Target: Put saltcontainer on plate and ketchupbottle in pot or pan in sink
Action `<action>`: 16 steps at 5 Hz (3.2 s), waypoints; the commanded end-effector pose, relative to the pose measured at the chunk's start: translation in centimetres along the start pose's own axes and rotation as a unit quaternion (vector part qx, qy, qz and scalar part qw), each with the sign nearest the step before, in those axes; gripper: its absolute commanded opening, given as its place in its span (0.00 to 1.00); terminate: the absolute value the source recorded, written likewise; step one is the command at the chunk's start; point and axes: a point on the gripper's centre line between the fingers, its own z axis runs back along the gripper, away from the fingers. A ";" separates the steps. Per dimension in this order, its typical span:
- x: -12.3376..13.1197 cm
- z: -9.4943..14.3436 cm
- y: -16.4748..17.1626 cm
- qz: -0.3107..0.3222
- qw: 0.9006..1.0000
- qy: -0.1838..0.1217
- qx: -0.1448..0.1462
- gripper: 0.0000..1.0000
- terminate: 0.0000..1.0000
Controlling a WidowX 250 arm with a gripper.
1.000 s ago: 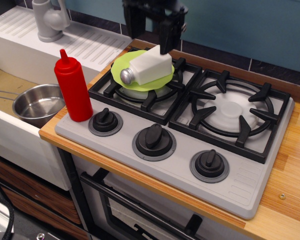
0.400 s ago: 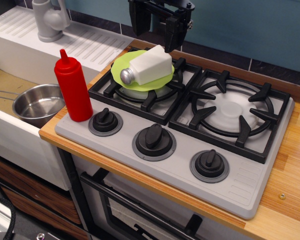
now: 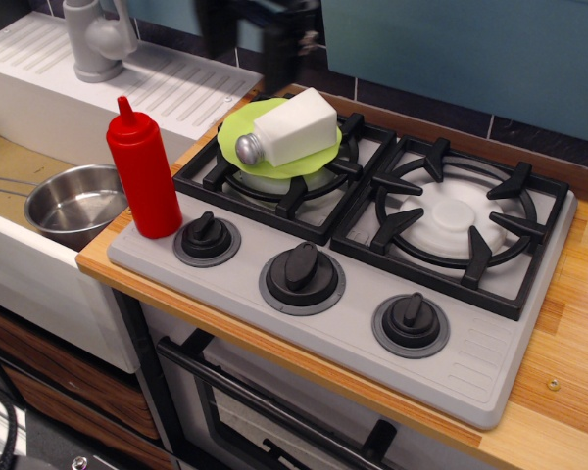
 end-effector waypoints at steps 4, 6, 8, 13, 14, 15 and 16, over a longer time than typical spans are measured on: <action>-2.7 2.4 5.5 -0.032 0.997 -0.040 0.063 1.00 0.00; -3.5 1.8 5.9 0.015 0.999 -0.002 0.044 1.00 0.00; -3.8 0.7 5.1 0.024 0.999 0.002 0.029 1.00 0.00; -5.5 -1.8 3.7 0.038 0.999 -0.005 -0.005 1.00 0.00; -5.5 -2.5 3.8 0.038 0.999 -0.011 -0.013 1.00 0.00; -5.5 -2.8 3.9 0.037 0.999 -0.013 -0.017 1.00 0.00; -5.5 -3.0 4.0 0.036 0.999 -0.014 -0.021 1.00 0.00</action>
